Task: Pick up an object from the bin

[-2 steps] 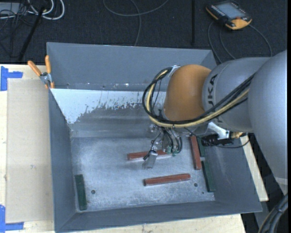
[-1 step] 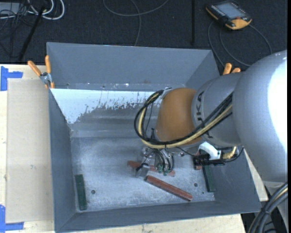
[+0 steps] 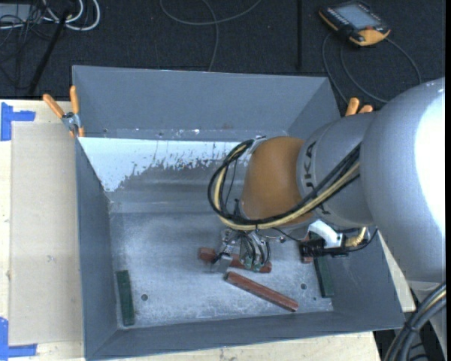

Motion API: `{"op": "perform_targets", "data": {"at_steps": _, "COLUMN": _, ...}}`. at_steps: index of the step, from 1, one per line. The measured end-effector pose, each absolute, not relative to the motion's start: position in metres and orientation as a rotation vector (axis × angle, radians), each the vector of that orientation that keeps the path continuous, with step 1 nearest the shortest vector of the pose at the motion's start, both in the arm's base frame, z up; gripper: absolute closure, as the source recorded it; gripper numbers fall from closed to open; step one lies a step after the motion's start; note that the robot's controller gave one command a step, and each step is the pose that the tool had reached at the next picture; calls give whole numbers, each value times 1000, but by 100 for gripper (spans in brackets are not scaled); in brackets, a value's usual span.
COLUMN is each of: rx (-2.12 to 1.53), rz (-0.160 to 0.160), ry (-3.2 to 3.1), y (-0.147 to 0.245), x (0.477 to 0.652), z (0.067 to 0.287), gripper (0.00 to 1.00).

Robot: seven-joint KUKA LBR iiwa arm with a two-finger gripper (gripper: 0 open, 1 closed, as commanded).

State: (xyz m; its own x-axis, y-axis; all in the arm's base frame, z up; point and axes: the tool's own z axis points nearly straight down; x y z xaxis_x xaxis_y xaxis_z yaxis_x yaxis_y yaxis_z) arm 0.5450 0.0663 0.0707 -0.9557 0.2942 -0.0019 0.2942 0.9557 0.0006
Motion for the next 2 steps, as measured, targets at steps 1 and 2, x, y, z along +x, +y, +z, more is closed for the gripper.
{"op": "perform_targets", "data": {"at_steps": 1, "rx": 458, "rz": -3, "ry": 3116, "y": 68, "x": 532, "z": 122, "gripper": 100}}
{"op": "perform_targets", "data": {"at_steps": 2, "rx": 169, "rz": 3, "ry": 3131, "y": 26, "x": 525, "z": 102, "gripper": 100}}
